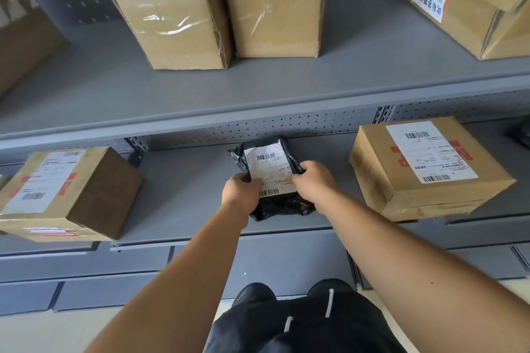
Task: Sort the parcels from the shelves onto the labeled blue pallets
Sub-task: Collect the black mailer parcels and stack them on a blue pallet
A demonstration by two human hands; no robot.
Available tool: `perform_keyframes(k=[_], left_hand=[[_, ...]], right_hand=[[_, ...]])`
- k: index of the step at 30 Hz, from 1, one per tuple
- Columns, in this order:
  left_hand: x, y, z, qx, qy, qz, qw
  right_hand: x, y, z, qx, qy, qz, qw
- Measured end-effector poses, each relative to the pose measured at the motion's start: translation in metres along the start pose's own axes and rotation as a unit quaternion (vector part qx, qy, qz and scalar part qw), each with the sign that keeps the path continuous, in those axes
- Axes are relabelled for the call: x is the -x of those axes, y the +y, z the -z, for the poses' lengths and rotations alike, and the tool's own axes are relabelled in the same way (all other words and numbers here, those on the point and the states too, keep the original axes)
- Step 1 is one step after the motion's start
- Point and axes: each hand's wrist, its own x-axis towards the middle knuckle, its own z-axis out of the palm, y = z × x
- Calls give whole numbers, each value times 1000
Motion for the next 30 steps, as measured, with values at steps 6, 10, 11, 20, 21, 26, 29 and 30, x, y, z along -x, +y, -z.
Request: perform_keyframes(k=[6,10,11,20,21,26,29,30], left_hand=[[36,7,21,51,-4,35,998],[64,12,45,81,-12,66,994],[71,14,51,86,-15,71,994],[125,21,87,124,-3,100,987],[131,20,89,126,6,99,987],[164,20,95,168,49,104,979],[186,19,99,195,77,108,972],[193,18,101,201,89,109,969]], right_hand=[[41,-16,16,-69,-18,-42,997],[66,-30,25,-111,-40,-65,991],[73,-33,28,-123,-42,-71,989],[120,-57,38,-148,-64,-74,984],[123,-59,39,-145,-71,-68,985],[138,-63,44,-147,-113,-37,982],[148,-66,45,-140,-133,-12,981],[152,-67,45,-139,-140,-4,980]])
